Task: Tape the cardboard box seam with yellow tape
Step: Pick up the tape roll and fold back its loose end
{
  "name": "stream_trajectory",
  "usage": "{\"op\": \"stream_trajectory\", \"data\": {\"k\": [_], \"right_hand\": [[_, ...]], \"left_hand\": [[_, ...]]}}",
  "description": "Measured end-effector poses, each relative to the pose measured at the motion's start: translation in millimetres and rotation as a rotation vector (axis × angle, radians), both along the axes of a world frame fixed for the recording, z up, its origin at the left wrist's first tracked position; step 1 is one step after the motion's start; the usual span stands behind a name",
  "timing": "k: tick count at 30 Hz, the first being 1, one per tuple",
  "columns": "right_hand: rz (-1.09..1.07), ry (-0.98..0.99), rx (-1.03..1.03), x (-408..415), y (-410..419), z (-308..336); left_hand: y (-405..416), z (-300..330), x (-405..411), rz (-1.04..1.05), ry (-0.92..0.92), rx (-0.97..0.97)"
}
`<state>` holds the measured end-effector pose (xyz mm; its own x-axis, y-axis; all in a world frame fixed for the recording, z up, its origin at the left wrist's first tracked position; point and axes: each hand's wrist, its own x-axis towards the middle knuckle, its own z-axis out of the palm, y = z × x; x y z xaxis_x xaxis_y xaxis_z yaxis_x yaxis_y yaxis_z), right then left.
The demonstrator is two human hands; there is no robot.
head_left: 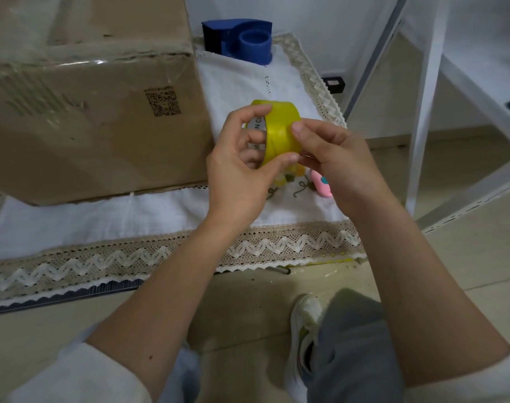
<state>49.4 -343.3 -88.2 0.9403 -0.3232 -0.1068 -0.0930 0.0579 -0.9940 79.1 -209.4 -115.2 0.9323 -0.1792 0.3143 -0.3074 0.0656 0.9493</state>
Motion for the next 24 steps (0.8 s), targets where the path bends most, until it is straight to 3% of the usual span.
{"op": "stream_trajectory", "data": {"k": [10,17,24], "right_hand": [[0.077,-0.007,0.098,0.6,-5.6,-0.9],[0.108,-0.034,0.154,3.4,-7.0,0.4],[-0.043,-0.052,-0.087,3.7,0.1,-1.7]], "left_hand": [[2.1,-0.1,2.3,-0.096,0.045,0.021],[2.8,-4.5,3.5,-0.013,0.02,0.048],[2.5,-1.9,2.7,-0.016,0.023,0.011]]}}
